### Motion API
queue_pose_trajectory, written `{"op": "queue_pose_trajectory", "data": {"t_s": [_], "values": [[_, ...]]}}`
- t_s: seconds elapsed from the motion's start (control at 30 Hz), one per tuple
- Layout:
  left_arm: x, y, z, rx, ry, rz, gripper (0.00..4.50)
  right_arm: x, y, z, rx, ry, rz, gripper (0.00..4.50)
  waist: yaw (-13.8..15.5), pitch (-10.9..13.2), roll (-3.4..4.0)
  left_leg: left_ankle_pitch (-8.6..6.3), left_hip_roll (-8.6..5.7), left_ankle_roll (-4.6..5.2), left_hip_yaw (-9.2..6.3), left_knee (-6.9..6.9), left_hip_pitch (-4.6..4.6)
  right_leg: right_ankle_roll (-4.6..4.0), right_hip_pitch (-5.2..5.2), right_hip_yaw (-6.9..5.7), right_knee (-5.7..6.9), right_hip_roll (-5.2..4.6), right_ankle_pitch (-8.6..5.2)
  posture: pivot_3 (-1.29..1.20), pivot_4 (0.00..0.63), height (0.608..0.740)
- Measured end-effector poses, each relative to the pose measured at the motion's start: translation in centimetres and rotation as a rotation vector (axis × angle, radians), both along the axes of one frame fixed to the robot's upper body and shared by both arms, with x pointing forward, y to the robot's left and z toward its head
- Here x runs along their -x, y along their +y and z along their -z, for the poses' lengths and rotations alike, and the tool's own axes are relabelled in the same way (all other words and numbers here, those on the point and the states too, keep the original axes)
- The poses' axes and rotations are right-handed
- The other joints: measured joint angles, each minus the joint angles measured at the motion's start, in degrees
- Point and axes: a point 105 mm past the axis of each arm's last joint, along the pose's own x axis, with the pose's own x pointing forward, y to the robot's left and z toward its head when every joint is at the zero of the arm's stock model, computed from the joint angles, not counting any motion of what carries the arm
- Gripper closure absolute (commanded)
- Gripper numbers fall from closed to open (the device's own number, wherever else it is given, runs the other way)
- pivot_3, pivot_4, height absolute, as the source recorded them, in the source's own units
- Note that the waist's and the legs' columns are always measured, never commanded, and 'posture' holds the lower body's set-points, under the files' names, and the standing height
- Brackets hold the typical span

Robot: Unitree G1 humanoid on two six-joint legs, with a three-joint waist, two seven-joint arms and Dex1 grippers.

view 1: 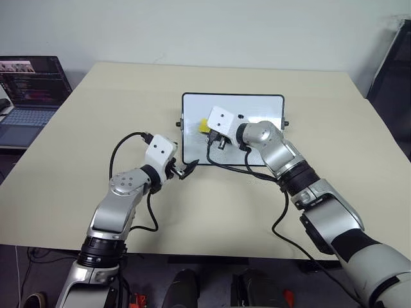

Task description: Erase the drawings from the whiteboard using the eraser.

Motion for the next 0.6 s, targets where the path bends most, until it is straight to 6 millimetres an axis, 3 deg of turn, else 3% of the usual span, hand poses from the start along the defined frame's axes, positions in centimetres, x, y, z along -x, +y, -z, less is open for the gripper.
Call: {"op": "queue_pose_trajectory", "data": {"t_s": [0.17,0.4,0.6], "values": [[-0.1,-0.2,-0.2,-0.001,-0.005,0.006,0.0,-0.1,-0.4,0.3,0.022,0.007,0.004,3.34,-0.08,0.01,0.01,0.0,0.03,0.0,-0.01,0.0,0.0,0.0,-0.03,-0.02,0.04,0.01,0.0,0.0,0.15,0.74],[-0.1,-0.9,-0.3,-0.001,-0.005,0.024,0.0,-2.3,-0.6,-2.2,-0.069,-0.06,0.093,3.34,-0.14,0.01,0.02,0.0,0.01,0.0,0.01,-0.01,0.0,-0.01,-0.04,0.01,0.05,0.0,0.0,0.0,0.15,0.74],[-0.1,-1.0,-0.4,-0.002,-0.003,0.022,0.0,-1.5,0.0,-0.7,-0.011,0.01,0.014,3.34,-0.19,0.01,0.02,0.0,0.02,0.0,0.02,0.01,0.05,-0.01,0.0,0.01,0.09,0.01,0.01,0.0,0.15,0.74]]}}
